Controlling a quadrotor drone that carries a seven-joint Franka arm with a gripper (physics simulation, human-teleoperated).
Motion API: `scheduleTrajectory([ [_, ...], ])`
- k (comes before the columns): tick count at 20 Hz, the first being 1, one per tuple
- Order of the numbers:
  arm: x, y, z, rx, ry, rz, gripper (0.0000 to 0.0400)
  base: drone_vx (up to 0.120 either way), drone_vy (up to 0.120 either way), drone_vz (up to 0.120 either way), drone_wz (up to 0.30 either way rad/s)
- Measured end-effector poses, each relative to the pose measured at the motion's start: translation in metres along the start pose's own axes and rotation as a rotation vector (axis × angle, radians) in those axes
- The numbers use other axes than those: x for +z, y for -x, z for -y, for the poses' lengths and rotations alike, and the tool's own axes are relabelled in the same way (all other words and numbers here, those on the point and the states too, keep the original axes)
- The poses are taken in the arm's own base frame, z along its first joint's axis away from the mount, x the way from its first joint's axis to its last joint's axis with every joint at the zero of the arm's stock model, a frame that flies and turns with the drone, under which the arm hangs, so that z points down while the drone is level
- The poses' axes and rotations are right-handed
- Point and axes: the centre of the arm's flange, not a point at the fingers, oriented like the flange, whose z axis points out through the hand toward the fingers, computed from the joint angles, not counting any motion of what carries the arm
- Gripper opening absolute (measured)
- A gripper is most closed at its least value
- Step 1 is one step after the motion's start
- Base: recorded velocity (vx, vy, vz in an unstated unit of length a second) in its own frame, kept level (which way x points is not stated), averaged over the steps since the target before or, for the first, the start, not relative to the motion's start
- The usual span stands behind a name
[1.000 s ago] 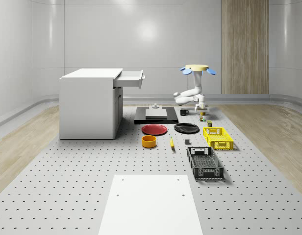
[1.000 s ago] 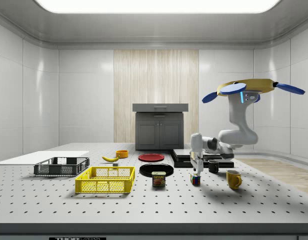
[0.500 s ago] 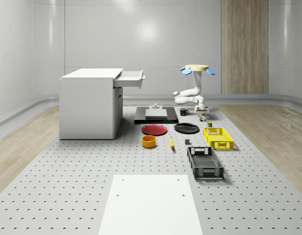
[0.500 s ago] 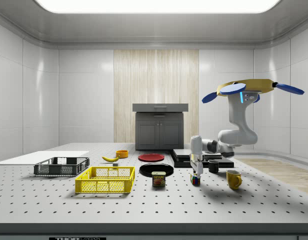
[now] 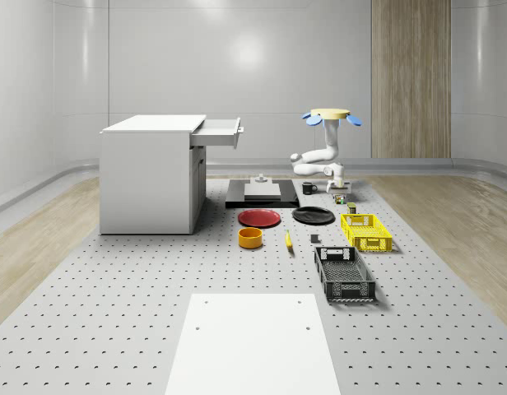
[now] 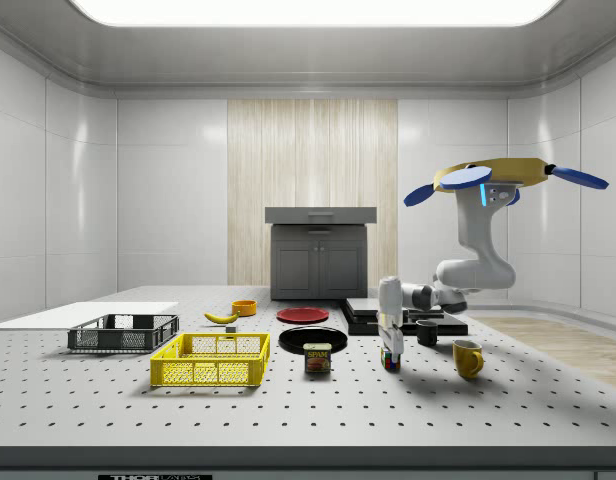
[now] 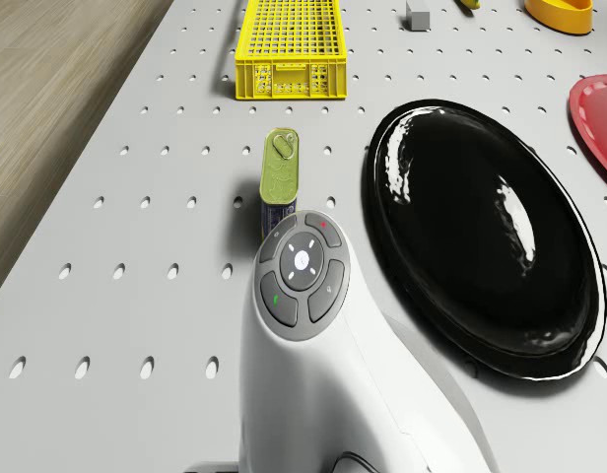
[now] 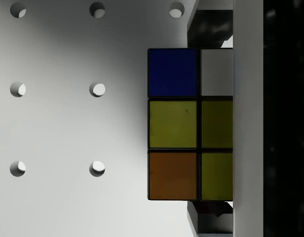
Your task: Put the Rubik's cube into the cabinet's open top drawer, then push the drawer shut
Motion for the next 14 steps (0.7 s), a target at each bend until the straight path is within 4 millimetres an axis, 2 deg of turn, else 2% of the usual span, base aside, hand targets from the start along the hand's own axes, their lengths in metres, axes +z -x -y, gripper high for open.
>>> scheduleTrajectory([
  [5, 0.0049, -0.0025, 0.0024, 0.0, 0.0, 0.0, 0.04, 0.0, 0.0, 0.0, 0.0],
  [9, 0.0063, -0.0044, 0.0044, 0.0, 0.0, 0.0, 0.0358, 0.0, 0.0, 0.0, 0.0],
  [14, 0.007, -0.0053, 0.0053, 0.0, 0.0, 0.0, 0.0334, 0.0, 0.0, 0.0, 0.0],
])
